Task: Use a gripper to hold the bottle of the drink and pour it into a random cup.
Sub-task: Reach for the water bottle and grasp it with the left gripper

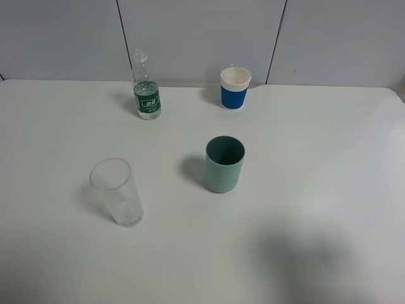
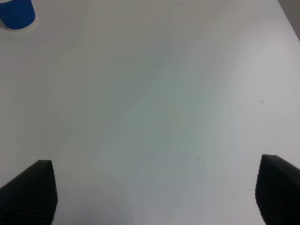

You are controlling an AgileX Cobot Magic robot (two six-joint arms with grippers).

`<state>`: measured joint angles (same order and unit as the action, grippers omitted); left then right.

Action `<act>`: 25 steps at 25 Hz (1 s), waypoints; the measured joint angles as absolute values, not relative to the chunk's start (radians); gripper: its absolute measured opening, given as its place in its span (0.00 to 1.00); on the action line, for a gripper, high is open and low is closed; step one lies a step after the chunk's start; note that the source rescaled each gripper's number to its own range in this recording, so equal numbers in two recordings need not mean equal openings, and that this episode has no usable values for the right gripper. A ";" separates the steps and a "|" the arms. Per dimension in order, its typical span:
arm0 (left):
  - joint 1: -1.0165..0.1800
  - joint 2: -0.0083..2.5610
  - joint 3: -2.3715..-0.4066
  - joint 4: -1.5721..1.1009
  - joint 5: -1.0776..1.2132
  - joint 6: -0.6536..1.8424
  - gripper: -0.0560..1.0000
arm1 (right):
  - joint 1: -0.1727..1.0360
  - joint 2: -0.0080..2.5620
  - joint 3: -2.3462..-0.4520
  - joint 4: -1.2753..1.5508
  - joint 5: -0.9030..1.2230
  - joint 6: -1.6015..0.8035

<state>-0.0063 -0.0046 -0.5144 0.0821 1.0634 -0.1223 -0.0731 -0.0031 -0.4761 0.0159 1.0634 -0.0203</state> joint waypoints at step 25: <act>-0.007 -0.005 -0.514 0.082 1.063 -0.122 1.00 | -0.073 -0.003 -0.476 0.016 1.063 -0.020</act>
